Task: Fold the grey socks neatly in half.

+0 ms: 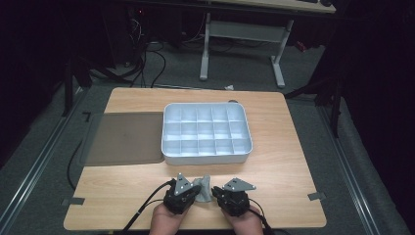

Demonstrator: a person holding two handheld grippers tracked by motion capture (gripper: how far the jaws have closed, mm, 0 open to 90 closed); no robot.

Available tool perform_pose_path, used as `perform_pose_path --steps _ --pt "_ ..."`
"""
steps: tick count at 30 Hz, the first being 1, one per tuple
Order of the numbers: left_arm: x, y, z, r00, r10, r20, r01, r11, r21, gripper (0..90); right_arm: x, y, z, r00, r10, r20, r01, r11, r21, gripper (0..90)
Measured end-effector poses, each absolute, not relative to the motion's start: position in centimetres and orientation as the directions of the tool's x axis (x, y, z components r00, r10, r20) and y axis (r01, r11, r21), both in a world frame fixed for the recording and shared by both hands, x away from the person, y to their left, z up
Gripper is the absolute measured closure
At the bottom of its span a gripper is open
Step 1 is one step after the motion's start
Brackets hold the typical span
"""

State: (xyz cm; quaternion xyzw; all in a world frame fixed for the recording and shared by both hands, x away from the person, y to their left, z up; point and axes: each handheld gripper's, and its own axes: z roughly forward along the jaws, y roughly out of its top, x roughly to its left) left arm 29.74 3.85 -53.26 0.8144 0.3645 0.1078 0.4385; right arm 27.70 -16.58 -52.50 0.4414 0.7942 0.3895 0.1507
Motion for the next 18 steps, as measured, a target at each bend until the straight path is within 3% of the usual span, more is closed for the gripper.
perform_pose_path --steps 18 --pt "29.7 3.9 -53.3 0.709 0.690 -0.143 0.500 -0.350 0.792 89.1 27.7 -13.9 -51.1 -0.629 0.773 0.081 0.522 0.342 0.781 89.2"
